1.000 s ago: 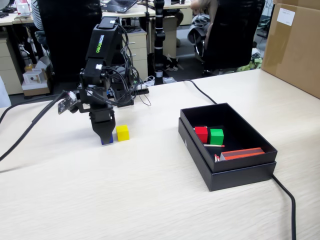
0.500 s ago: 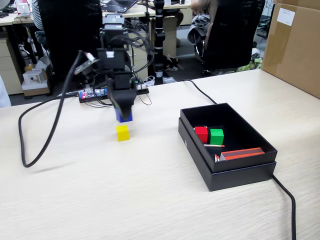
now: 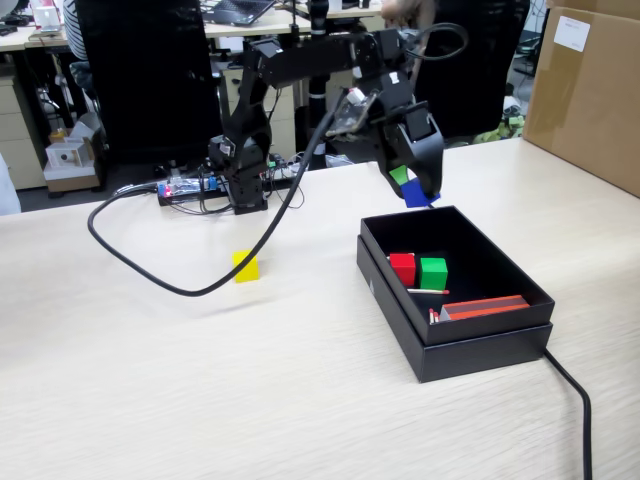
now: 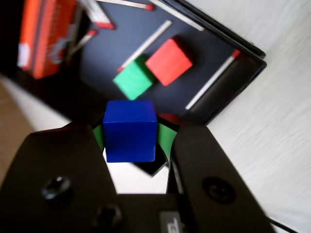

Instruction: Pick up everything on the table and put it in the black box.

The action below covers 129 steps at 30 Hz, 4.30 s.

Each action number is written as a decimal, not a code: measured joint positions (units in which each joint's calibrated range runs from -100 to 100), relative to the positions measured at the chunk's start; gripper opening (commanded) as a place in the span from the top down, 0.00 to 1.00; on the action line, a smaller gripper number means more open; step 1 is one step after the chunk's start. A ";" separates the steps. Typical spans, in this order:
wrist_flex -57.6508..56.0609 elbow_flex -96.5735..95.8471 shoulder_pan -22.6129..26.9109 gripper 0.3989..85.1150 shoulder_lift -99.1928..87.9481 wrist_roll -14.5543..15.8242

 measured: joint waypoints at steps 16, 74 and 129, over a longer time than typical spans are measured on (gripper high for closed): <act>0.00 6.48 -0.15 0.81 16.18 2.00; 9.21 -60.06 -24.76 0.55 -24.72 -13.33; -0.15 -13.60 -2.59 0.47 -5.44 1.42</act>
